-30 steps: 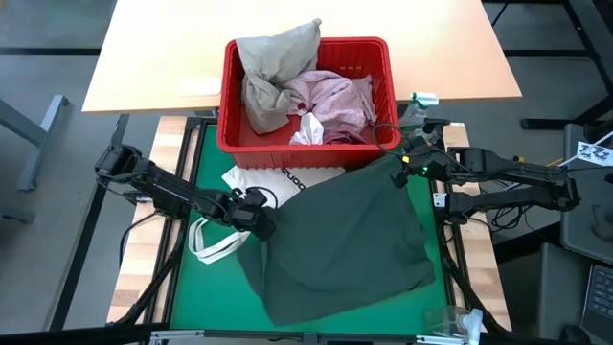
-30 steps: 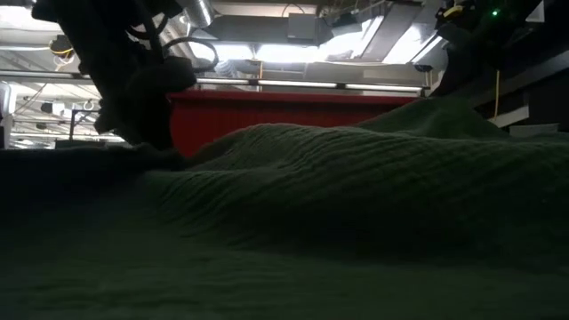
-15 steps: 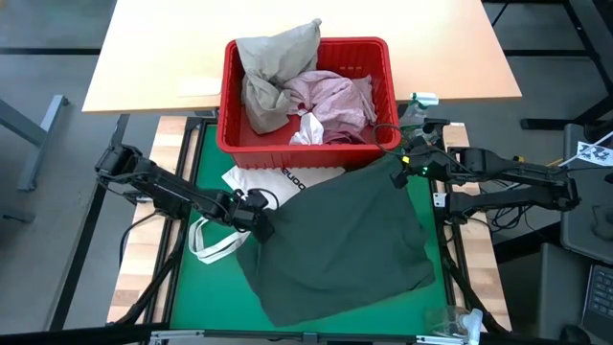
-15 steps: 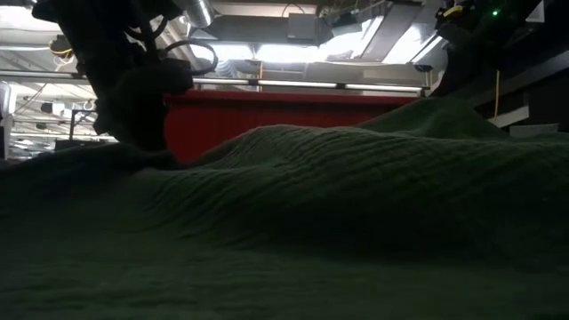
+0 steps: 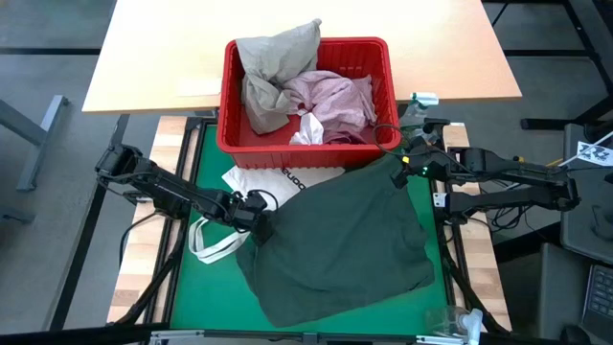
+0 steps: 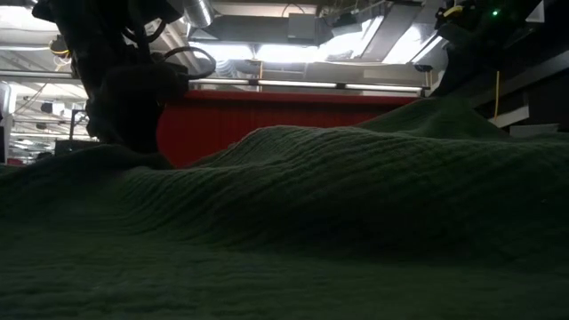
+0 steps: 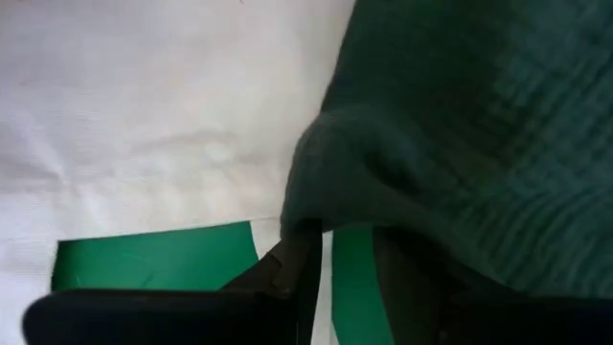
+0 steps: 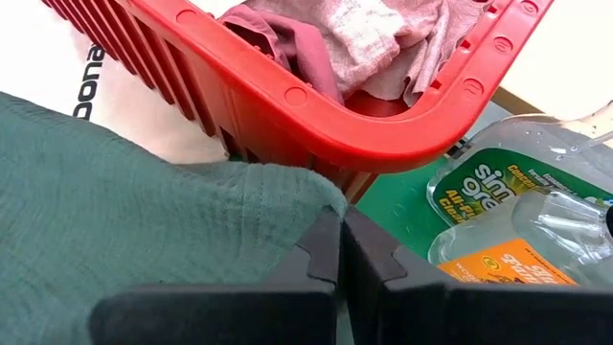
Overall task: Fold laundry
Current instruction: Fold the green shirt
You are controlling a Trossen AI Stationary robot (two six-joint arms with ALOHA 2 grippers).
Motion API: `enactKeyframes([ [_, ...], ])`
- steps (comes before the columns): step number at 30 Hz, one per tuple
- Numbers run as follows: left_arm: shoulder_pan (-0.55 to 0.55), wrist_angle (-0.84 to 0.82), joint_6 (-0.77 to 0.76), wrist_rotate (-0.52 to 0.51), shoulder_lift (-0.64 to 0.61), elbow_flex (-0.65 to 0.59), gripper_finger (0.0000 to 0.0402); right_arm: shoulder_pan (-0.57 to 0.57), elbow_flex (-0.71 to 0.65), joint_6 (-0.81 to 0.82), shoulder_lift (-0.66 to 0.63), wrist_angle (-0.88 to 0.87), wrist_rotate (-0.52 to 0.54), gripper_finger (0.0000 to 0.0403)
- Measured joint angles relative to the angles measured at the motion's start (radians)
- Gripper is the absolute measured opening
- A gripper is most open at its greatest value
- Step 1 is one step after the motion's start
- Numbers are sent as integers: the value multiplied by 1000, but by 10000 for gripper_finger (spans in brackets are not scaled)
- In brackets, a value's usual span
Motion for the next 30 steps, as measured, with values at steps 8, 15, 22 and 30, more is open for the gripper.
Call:
enactKeyframes([
  [8,0,-89,-86,-1,0,0,90,0,0,0,0,0,0,3],
  [15,0,-118,-125,-17,0,-1,90,0,0,-1,0,0,0,3],
  [22,0,-77,-20,-102,0,-1,90,0,0,-1,0,0,0,3],
  [30,0,91,192,-98,0,-1,90,0,0,-1,0,0,-18,3],
])
